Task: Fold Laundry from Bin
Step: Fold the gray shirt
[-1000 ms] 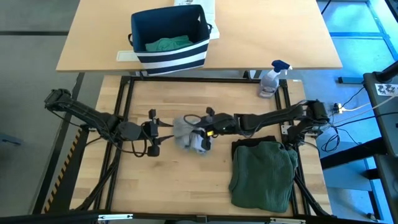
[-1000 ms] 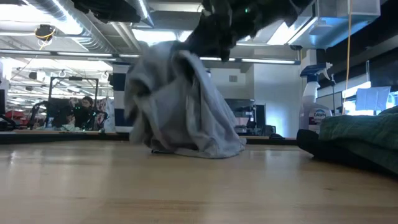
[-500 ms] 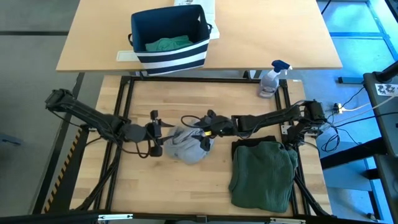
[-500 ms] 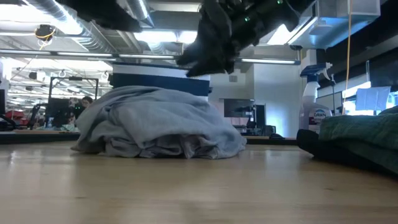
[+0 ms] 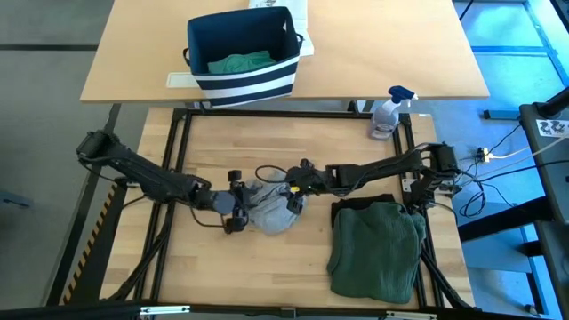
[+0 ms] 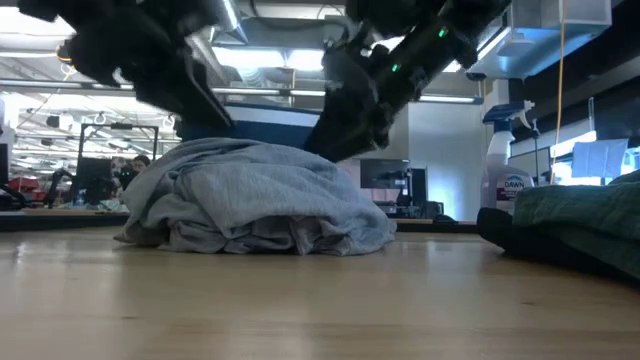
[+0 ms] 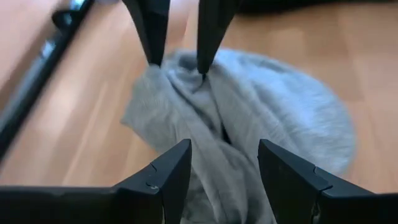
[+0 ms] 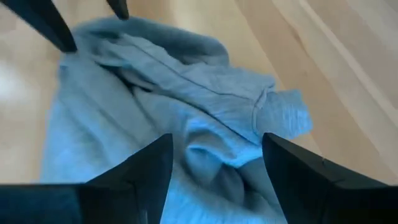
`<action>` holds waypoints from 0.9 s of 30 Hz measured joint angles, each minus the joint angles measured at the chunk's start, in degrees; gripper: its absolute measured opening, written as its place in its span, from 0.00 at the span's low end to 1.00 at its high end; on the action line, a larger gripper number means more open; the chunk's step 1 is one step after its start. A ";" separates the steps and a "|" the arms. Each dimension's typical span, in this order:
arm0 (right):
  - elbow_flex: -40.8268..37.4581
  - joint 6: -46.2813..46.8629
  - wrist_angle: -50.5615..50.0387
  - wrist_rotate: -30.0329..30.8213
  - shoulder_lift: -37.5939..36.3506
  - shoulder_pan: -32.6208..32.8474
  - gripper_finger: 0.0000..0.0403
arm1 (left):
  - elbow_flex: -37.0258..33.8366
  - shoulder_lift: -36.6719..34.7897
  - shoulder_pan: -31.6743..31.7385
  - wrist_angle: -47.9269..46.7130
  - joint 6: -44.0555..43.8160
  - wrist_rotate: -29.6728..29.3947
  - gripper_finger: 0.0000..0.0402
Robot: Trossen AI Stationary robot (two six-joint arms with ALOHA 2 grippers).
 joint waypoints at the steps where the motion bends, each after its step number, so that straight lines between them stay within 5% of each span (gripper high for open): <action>1: 0.00 -0.06 0.25 -0.68 0.58 -0.49 0.60 | 0.00 0.84 0.64 -0.28 -0.91 0.86 0.45; 9: -0.07 -1.87 10.57 -10.58 5.21 -4.94 0.54 | -0.02 6.21 2.87 -0.39 -5.29 12.18 0.44; 15: -0.07 -3.65 16.26 -19.91 5.69 -5.45 0.28 | -0.02 6.33 1.55 -2.21 -11.65 29.41 0.41; 21: 1.73 -3.69 16.33 -33.67 5.69 -4.83 0.02 | 0.00 6.33 -2.08 -4.76 -16.00 34.72 0.34; 24: 2.30 -3.70 12.32 -32.60 5.69 -3.80 0.05 | 0.01 5.50 -2.99 -6.84 -16.11 34.95 0.29; 27: 3.56 -3.81 6.77 -28.95 5.69 -3.30 0.11 | 1.43 3.10 -2.91 -10.56 -15.22 28.50 0.23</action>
